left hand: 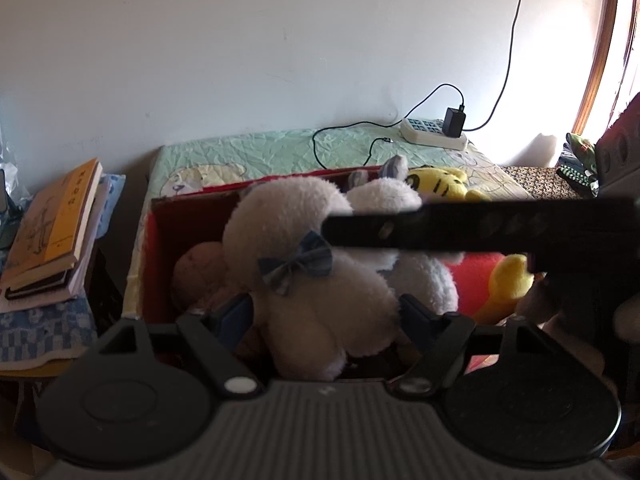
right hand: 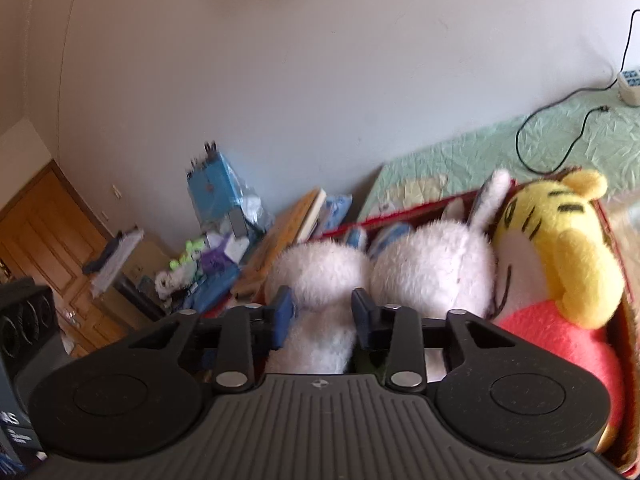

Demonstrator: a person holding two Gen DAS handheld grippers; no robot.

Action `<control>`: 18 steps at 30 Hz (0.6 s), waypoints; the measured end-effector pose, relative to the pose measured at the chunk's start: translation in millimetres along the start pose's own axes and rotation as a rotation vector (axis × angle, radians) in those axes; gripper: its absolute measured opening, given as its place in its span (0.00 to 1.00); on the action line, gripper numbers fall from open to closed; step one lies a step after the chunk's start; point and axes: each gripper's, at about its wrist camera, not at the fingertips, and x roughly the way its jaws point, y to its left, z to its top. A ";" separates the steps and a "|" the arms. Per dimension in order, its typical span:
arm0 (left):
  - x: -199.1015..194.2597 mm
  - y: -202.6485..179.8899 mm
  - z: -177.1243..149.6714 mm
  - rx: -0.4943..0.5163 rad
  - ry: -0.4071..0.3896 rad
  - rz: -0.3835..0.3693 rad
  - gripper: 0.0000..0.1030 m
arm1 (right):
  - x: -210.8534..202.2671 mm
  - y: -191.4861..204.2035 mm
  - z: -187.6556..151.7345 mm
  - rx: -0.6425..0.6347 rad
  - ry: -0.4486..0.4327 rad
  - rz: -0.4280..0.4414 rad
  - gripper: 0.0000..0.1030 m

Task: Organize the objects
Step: 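Carry the pink bunny in the right gripper over the red box, then lower the pink bunny into the box and open the right gripper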

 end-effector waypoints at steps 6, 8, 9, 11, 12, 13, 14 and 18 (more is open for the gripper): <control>3.2 -4.1 0.9 0.016 0.011 0.005 0.79 | 13.5 1.7 -2.5 -0.019 0.037 -0.045 0.28; 2.2 -2.1 1.4 0.010 0.013 0.016 0.86 | 13.8 -1.1 -2.5 -0.005 0.044 -0.046 0.28; 1.4 -1.4 1.9 0.004 0.016 0.026 0.87 | 11.7 -3.6 -3.1 0.016 0.042 -0.041 0.28; -1.6 -0.3 3.0 -0.003 0.019 0.045 0.87 | 4.5 -6.2 -4.3 0.046 0.034 -0.028 0.30; -3.1 -0.8 3.9 -0.003 0.023 0.059 0.87 | 0.8 -5.1 -4.2 0.050 0.027 -0.029 0.30; -4.4 -1.8 4.8 0.000 0.027 0.074 0.87 | -4.2 -4.5 -4.4 0.049 0.017 -0.032 0.31; -6.0 -2.6 5.2 0.001 0.030 0.088 0.88 | -10.3 -4.1 -4.5 0.048 0.005 -0.035 0.32; -9.5 -7.3 10.0 -0.007 0.053 0.130 0.89 | -36.9 1.4 -6.5 0.022 -0.055 -0.097 0.32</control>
